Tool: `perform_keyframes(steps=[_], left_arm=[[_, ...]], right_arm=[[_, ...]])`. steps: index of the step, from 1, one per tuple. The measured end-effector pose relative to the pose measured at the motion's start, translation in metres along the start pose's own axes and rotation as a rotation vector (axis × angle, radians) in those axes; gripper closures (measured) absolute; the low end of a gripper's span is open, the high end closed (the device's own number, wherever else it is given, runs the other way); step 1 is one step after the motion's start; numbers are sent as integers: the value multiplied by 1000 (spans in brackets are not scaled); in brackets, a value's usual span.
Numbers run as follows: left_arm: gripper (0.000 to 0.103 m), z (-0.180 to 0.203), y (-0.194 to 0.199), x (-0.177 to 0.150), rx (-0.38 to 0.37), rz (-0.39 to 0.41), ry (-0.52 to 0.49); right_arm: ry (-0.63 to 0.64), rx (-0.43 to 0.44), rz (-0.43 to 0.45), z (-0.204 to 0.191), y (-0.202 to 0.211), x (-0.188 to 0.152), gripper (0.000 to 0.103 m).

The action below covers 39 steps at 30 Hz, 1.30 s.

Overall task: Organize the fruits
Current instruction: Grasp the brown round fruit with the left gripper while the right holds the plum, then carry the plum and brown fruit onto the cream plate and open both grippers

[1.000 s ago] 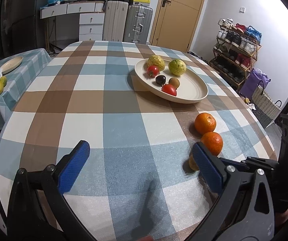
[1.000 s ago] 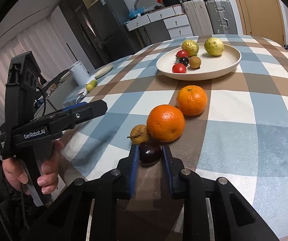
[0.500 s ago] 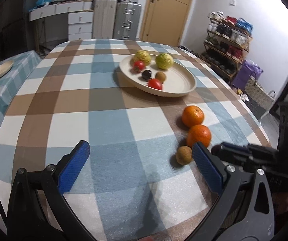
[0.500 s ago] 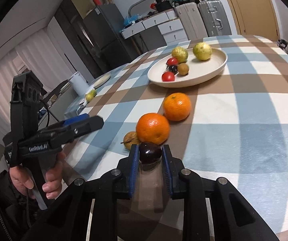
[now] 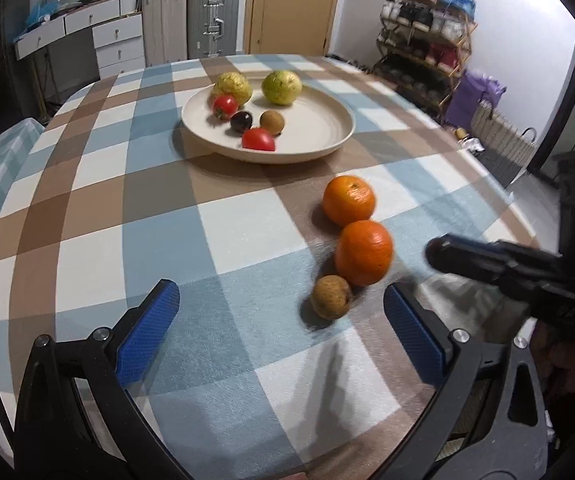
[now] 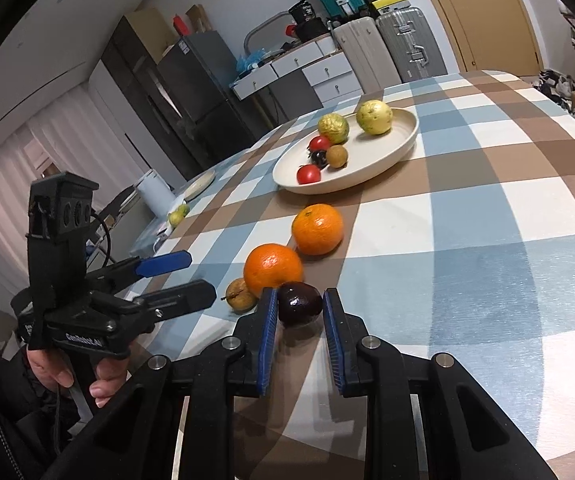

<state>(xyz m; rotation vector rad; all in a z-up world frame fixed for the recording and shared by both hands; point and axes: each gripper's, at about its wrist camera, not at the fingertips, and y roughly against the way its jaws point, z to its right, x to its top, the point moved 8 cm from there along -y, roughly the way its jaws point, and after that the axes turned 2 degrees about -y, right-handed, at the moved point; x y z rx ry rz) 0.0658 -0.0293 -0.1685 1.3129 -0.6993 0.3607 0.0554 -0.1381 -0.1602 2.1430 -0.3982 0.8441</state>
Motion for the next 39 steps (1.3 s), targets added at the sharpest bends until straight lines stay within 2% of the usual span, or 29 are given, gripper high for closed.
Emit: perform_keyframes(steps=[6, 9, 11, 12, 14, 21, 26, 32, 39], left_arm=[[2, 6, -9, 1, -27, -25, -33], [12, 10, -13, 1, -47, -41, -51], [23, 14, -14, 2, -59, -47, -72], [25, 16, -14, 2, -65, -49, -81], [38, 18, -16, 3, -77, -58, -95], [59, 24, -19, 0, -199, -76, -57], [79, 33, -19, -3, -245, -87, -86], [79, 32, -19, -5, -261, -79, -60], [80, 23, -16, -4, -242, -66, -56]], right_arm=[[-12, 23, 25, 3, 8, 4, 79], [-19, 38, 27, 7, 9, 3, 79], [-19, 49, 22, 7, 9, 1, 79], [-18, 52, 22, 8, 9, 1, 79], [-21, 61, 26, 8, 11, 1, 79], [-23, 101, 12, 8, 11, -2, 79], [-12, 116, 14, 5, 12, -2, 79], [-15, 118, 8, 7, 10, -2, 79], [-19, 109, -2, 6, 8, -1, 79]])
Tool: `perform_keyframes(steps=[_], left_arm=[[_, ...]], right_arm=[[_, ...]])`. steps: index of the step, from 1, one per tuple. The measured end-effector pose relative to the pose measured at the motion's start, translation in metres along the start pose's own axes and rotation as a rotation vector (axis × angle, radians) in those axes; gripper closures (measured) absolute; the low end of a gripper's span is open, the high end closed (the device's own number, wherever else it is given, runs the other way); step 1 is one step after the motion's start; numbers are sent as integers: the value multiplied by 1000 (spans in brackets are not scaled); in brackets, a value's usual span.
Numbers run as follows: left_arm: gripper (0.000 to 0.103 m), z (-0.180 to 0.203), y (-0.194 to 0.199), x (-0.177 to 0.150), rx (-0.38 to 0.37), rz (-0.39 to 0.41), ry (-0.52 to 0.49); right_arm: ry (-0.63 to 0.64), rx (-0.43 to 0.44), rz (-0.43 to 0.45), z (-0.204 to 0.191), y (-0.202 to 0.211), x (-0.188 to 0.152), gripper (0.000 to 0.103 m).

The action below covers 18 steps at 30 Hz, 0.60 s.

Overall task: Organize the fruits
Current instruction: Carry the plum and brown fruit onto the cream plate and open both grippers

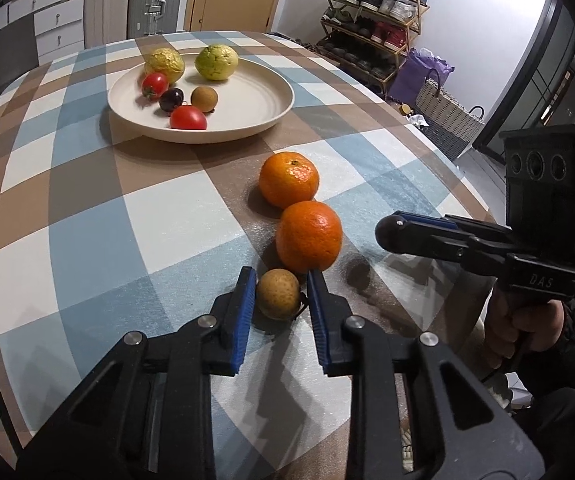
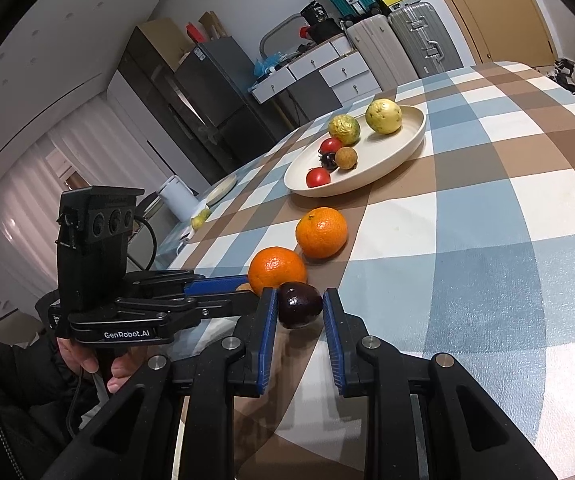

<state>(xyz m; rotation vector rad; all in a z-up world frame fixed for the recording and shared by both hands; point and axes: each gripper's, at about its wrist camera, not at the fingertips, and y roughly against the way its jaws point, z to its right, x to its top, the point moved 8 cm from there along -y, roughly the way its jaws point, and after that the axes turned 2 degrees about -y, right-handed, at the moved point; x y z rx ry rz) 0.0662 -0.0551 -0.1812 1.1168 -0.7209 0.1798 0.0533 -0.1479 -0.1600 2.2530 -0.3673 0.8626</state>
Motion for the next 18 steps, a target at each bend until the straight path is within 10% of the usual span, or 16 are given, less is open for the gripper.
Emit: perform_keyframes(steps=[18], left_arm=[[80, -27, 38, 31, -73, 107, 96]], right_arm=[[9, 2, -15, -12, -11, 26, 79]])
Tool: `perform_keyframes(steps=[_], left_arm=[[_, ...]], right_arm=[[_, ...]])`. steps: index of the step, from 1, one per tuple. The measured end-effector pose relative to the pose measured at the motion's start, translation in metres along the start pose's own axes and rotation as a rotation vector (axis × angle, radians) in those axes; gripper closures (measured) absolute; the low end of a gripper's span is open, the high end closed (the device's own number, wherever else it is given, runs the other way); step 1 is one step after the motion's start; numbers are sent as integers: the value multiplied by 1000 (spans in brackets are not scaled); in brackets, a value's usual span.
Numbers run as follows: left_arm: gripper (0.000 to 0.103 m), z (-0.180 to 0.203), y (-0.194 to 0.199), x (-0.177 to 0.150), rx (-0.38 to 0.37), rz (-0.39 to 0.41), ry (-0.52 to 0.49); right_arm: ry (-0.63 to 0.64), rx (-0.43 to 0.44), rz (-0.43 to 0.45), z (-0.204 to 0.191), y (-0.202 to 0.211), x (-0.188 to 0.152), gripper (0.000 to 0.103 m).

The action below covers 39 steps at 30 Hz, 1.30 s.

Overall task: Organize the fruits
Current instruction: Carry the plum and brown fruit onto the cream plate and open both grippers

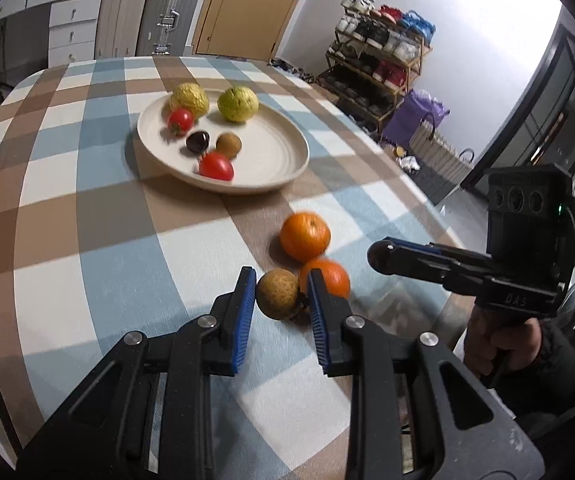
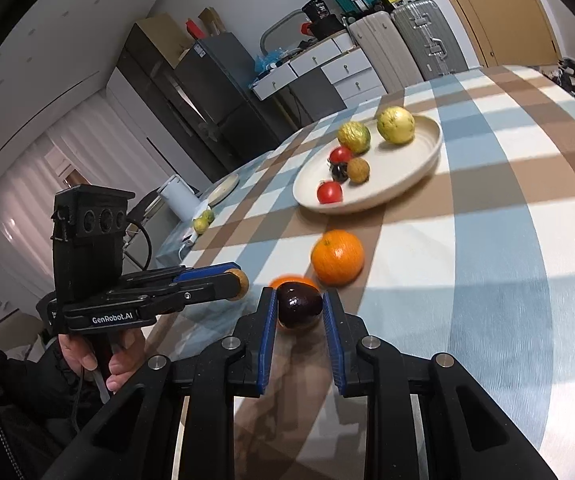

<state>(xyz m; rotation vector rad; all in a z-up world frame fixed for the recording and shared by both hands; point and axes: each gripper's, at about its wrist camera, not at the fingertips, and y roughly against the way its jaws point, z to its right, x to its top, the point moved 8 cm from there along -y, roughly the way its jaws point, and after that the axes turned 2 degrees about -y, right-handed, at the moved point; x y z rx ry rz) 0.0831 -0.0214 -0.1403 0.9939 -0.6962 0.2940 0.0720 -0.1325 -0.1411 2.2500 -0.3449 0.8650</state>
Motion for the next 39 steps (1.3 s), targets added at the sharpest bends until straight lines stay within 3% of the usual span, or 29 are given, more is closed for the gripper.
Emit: perform_keyframes(steps=[9, 21, 28, 39], left_arm=[[80, -11, 5, 60, 25, 67, -25], [79, -35, -32, 154, 33, 114, 2], [79, -58, -76, 186, 11, 81, 58], [79, -66, -129, 200, -2, 24, 50]], right_arm=[[26, 7, 22, 0, -10, 44, 79], [47, -21, 50, 22, -49, 123, 79], [64, -68, 25, 42, -82, 156, 79], [60, -100, -47, 72, -118, 156, 79]])
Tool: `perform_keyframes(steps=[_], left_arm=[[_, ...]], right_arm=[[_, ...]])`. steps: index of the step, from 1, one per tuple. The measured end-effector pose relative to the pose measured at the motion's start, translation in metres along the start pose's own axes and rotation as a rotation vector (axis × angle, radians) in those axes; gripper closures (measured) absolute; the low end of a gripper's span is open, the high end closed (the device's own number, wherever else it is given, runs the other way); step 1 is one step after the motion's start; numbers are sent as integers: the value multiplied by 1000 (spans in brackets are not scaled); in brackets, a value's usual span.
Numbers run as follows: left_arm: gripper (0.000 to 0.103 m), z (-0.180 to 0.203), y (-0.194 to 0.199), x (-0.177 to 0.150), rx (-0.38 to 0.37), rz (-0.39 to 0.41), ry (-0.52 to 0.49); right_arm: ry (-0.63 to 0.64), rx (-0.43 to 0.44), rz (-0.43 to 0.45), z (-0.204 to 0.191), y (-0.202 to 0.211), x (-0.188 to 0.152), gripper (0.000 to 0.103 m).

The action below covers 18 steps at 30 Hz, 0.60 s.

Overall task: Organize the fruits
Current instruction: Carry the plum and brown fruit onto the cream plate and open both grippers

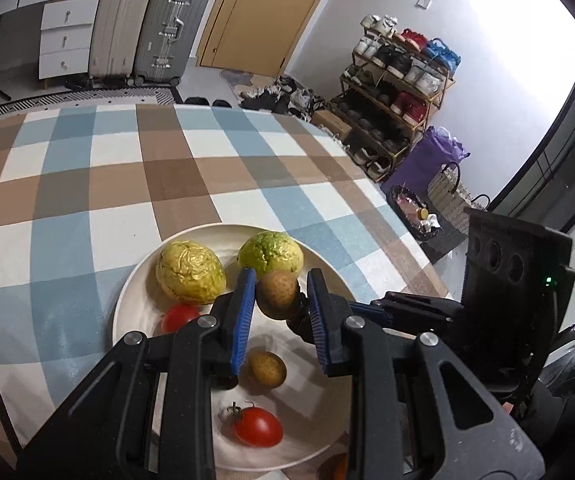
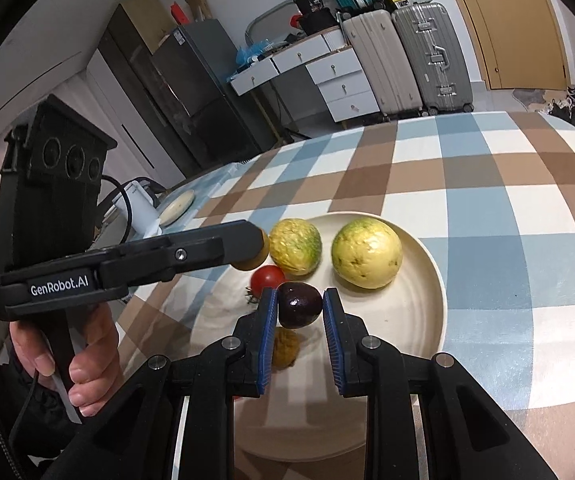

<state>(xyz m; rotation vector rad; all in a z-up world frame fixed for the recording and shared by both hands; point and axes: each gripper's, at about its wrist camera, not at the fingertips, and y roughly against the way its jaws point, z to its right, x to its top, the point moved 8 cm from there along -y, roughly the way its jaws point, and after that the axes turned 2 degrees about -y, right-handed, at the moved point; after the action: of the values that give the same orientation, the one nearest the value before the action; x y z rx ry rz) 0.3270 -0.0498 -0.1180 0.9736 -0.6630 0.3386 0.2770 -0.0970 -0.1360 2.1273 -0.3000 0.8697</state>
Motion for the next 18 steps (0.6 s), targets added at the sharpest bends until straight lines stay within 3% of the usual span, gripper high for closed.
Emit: perform_keyframes(steps=[18], left_arm=[[79, -10, -23, 2, 6, -27, 37]], right_arm=[[3, -19, -47, 6, -19, -1, 79]])
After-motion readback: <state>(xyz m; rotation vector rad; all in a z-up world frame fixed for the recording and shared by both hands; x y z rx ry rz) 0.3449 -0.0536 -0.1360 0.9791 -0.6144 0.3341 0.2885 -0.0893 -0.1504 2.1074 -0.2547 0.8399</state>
